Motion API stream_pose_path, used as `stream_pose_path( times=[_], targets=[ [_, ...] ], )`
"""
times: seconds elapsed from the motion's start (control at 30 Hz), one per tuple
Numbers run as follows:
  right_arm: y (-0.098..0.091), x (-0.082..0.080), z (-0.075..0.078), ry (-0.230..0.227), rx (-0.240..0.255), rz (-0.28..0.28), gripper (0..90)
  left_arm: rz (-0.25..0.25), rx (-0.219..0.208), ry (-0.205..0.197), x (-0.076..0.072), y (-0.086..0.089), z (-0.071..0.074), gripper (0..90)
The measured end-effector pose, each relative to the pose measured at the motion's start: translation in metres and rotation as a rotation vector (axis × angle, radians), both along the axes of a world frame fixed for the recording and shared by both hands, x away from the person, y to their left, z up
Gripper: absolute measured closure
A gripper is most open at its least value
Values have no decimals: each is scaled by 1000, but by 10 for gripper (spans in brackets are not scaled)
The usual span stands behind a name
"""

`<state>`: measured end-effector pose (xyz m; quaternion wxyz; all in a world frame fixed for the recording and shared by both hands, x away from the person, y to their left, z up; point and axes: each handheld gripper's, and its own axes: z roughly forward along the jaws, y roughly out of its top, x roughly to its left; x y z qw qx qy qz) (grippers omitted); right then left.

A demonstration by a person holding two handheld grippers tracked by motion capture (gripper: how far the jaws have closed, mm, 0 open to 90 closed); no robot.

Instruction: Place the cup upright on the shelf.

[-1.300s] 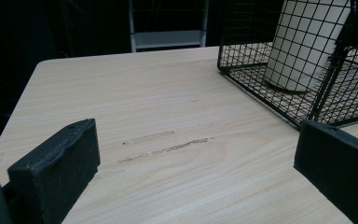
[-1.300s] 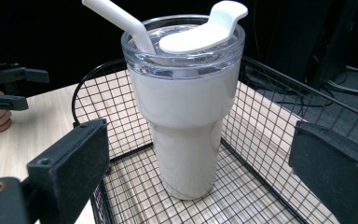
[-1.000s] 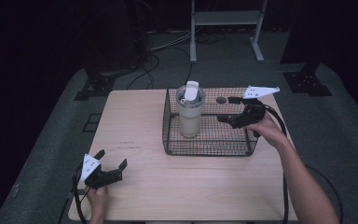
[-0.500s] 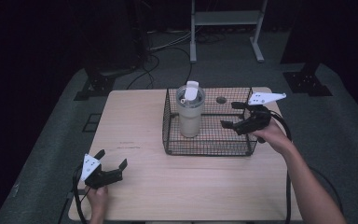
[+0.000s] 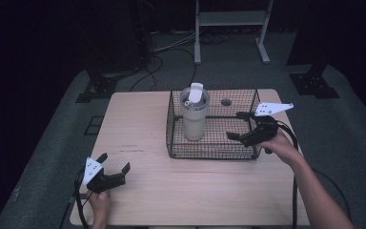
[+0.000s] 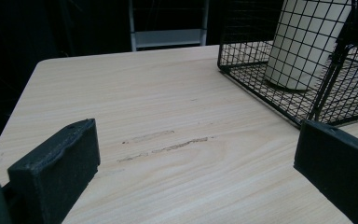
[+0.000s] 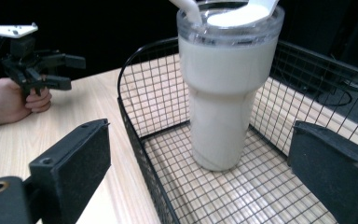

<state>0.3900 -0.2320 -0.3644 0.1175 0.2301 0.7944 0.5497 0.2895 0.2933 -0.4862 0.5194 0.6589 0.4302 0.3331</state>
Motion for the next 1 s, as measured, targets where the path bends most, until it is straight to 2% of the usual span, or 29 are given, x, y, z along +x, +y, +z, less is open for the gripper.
stream_pose_path(
  times=[0.17, 0.27, 0.73, 1.0],
  targets=[
    [-1, -9, -3, -8, 22, 8, 51, 0, 4, 1, 0, 0, 0, 0],
    [-2, -14, -4, -6, 10, 13, 51, -1, 3, 1, 0, 0, 0, 0],
    [-14, -31, -12, -11, 26, 10, 51, 1, 4, 1, 0, 0, 0, 0],
    [-20, -41, -19, 0, 30, 5, 51, 1, 5, 1, 0, 0, 0, 0]
  ],
)
